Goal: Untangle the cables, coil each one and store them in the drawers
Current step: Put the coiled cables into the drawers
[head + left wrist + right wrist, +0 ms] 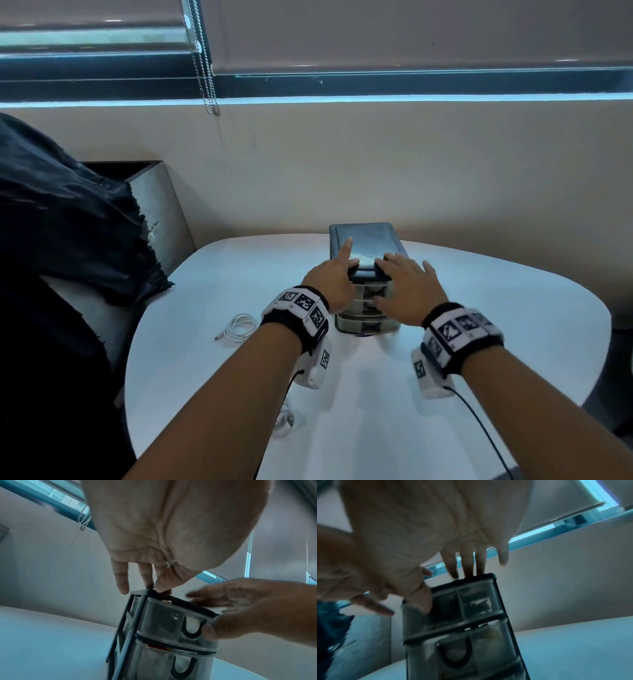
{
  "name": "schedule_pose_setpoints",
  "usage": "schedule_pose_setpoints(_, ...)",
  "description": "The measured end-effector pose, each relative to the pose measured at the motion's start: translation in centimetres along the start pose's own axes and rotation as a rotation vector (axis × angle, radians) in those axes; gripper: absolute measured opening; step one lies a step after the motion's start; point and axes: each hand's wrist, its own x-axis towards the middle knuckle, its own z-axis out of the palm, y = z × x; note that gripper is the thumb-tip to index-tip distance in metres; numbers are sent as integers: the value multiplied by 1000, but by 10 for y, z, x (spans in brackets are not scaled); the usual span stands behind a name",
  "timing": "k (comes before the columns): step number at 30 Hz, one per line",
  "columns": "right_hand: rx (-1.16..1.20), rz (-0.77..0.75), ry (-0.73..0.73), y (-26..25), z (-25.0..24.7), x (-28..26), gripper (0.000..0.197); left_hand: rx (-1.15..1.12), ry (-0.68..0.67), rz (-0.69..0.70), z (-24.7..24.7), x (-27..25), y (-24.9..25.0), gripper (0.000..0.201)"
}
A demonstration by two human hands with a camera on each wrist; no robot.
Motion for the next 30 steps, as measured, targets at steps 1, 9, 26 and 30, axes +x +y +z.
schedule_pose_setpoints(1, -15, -22, -21, 3, -4, 6, 58, -4, 1, -5, 0, 1, 0, 93)
schedule_pose_setpoints(9, -102, -72, 34, -4, -15, 9, 44, -31, 41, 14, 3, 7, -8, 79)
schedule_pose_setpoints(26, 91, -167, 329, -6, 21, -13, 11, -60, 169, 69, 7, 23, -25, 49)
schedule_pose_setpoints(30, 97, -159, 298, -8, 15, -9, 13, -3, 239, 60, 9, 25, -23, 45)
